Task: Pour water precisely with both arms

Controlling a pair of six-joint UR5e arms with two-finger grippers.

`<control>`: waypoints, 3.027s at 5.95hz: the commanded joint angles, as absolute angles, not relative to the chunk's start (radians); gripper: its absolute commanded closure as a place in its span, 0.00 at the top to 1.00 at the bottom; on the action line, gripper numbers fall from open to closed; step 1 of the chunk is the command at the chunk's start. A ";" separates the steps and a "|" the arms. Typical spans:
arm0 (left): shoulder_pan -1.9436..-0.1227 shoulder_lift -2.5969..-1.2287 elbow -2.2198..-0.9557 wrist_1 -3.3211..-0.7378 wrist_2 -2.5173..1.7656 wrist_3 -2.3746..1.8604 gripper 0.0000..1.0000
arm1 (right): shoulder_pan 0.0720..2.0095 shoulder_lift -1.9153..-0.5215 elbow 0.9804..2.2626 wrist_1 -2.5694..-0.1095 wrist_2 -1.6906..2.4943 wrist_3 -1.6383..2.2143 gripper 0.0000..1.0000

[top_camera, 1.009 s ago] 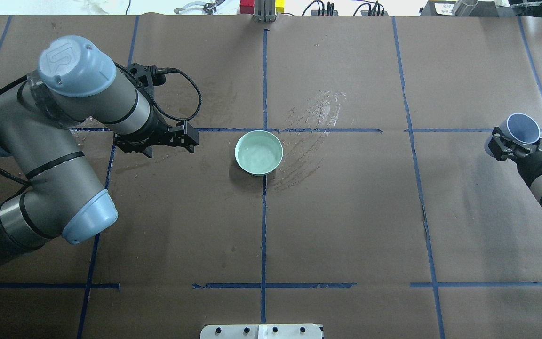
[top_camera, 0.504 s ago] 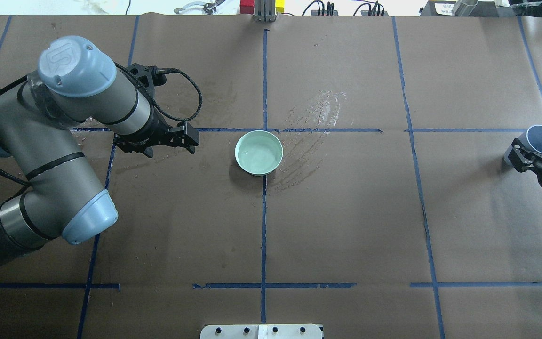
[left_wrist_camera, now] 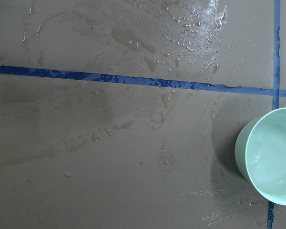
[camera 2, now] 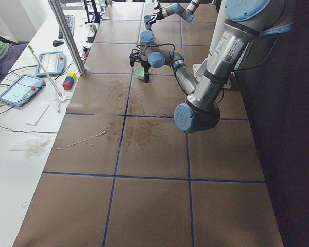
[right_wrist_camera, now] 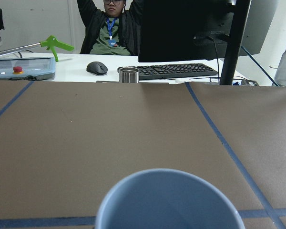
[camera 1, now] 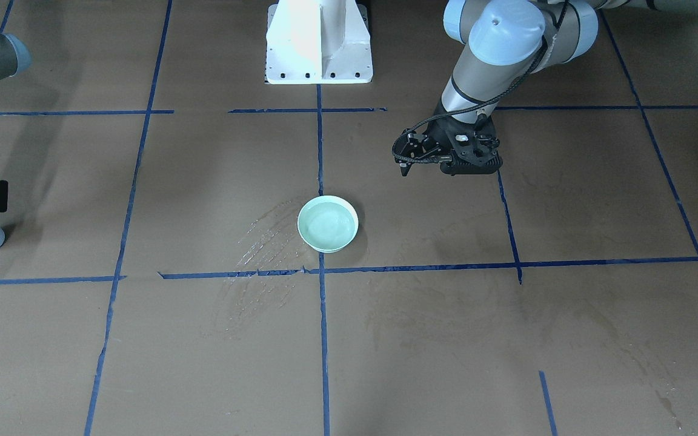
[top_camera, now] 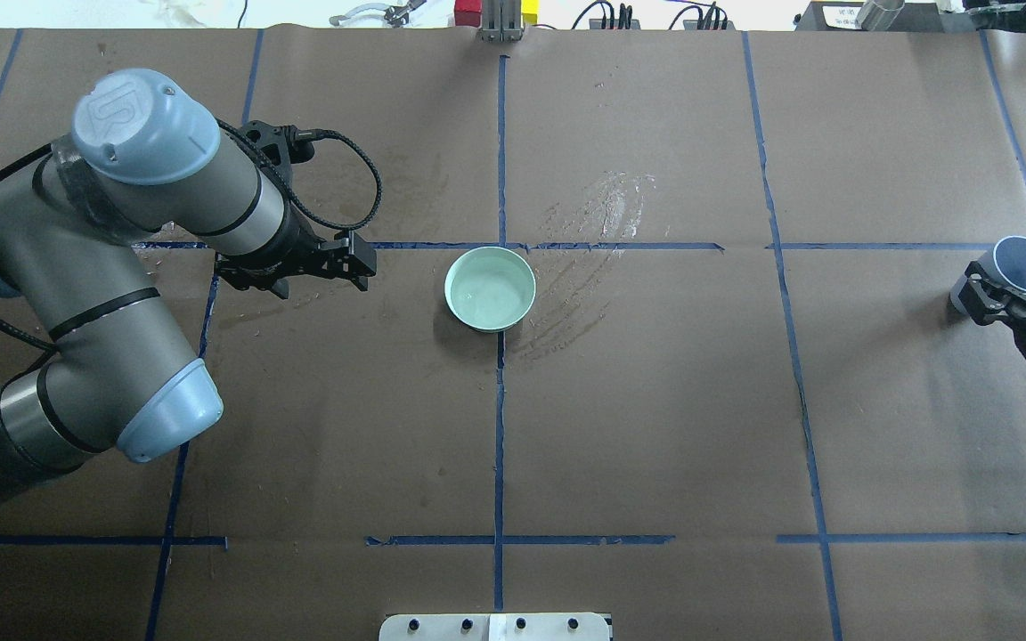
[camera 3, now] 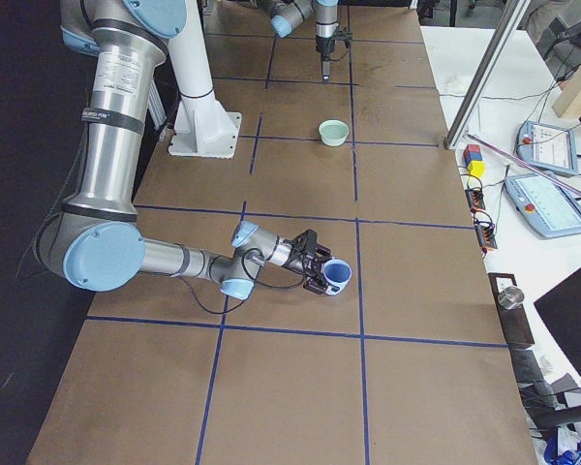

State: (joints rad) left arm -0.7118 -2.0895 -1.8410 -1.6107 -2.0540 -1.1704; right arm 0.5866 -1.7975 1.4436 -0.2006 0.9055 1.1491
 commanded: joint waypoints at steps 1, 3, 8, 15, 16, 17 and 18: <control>-0.712 -2.089 -1.842 -1.611 -2.054 -1.170 1.00 | 0.586 -1.796 1.447 -0.199 0.899 1.150 1.00; -0.712 -2.091 -1.842 -1.609 -2.054 -1.170 1.00 | 0.589 -1.796 1.459 -0.198 0.897 1.150 1.00; -0.712 -2.091 -1.841 -1.611 -2.054 -1.170 1.00 | 0.653 -1.848 1.607 -0.199 0.882 1.059 1.00; -0.701 -2.100 -1.830 -1.615 -2.045 -1.181 1.00 | 1.464 -1.703 1.651 -0.756 2.131 0.468 1.00; -0.698 -2.105 -1.822 -1.618 -2.043 -1.183 1.00 | 1.536 -1.677 1.654 -0.920 2.229 0.316 1.00; -0.698 -2.112 -1.819 -1.618 -2.042 -1.184 1.00 | 1.589 -1.655 1.661 -1.103 2.303 0.164 1.00; -0.690 -2.115 -1.816 -1.618 -2.040 -1.184 1.00 | 1.592 -1.641 1.710 -1.320 2.316 0.059 1.00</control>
